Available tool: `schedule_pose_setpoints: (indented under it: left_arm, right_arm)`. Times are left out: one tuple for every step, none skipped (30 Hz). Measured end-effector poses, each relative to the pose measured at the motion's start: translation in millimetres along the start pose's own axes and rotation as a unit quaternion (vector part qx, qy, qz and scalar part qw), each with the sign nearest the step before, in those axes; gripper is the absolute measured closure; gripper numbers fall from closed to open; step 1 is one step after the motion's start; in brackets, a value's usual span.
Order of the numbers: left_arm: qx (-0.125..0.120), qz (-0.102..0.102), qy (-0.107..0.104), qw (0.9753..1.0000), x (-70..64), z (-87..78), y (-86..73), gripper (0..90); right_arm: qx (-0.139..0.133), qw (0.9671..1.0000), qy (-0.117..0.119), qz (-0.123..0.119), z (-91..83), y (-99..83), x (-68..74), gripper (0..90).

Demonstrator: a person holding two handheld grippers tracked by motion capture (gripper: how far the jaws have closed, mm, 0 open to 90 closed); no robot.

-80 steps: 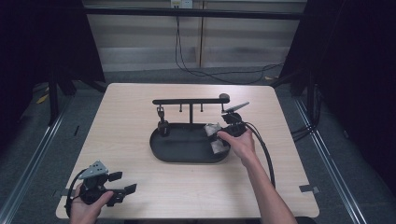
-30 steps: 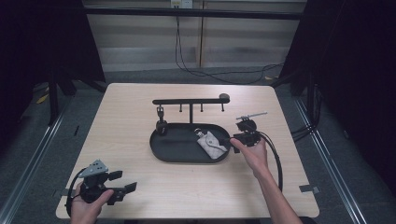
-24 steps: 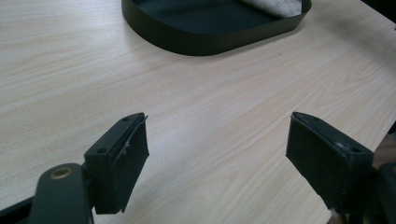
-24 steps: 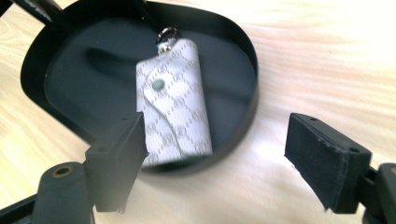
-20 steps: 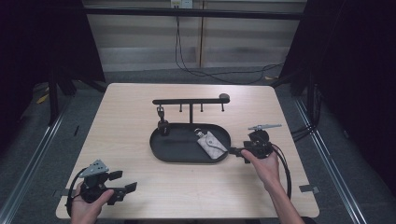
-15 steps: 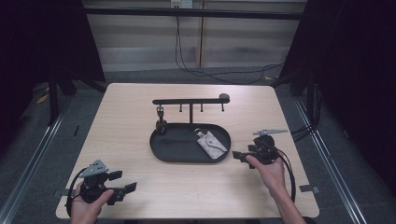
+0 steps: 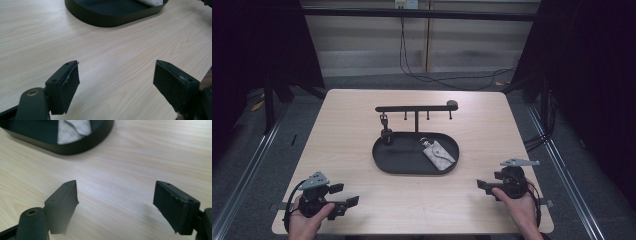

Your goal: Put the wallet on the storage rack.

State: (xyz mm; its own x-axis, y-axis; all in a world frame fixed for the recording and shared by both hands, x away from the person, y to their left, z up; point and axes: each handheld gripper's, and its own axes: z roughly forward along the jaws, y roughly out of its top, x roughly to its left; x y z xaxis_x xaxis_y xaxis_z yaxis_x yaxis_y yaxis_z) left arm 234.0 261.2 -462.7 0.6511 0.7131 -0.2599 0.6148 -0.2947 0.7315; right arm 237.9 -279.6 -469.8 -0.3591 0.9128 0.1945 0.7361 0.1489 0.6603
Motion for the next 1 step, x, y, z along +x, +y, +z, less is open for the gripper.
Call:
schedule_pose_setpoints:
  left_arm:
    - [0.0, 0.0, 0.0, 1.0, 0.0, 0.0, 0.0, 20.7]
  right_arm:
    - [0.003, 1.0, -0.007, -0.001, 0.5, -2.1, -3.1, 18.7]
